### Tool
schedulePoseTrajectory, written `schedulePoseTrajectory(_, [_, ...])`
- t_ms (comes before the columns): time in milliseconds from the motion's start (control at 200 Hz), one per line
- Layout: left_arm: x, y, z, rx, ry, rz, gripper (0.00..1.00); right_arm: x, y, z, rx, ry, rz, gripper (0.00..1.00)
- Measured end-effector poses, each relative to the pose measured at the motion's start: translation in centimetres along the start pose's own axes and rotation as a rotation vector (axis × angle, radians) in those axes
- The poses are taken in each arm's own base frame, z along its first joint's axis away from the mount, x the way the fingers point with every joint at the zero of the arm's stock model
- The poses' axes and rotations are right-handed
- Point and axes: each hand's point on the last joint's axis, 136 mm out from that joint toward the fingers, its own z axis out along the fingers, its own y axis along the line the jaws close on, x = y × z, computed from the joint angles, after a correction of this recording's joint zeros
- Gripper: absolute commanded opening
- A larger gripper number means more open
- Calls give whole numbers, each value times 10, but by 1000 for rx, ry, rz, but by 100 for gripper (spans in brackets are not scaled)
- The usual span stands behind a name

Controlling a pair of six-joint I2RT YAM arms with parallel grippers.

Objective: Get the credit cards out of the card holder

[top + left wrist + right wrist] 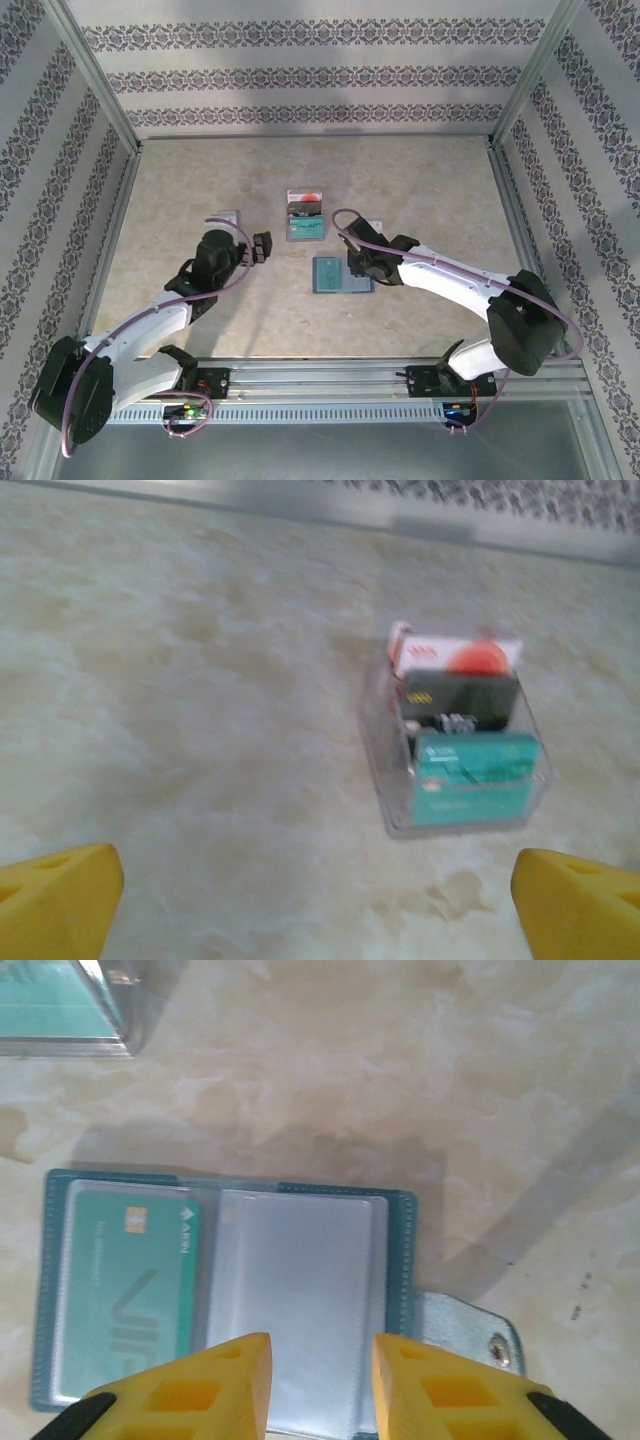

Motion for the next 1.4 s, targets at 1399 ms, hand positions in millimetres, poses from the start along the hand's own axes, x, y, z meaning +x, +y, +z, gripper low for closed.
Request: schedulePoseTrajectory(1399, [48, -20, 22, -35, 97, 73, 81, 33, 70, 60, -428, 241, 146, 27])
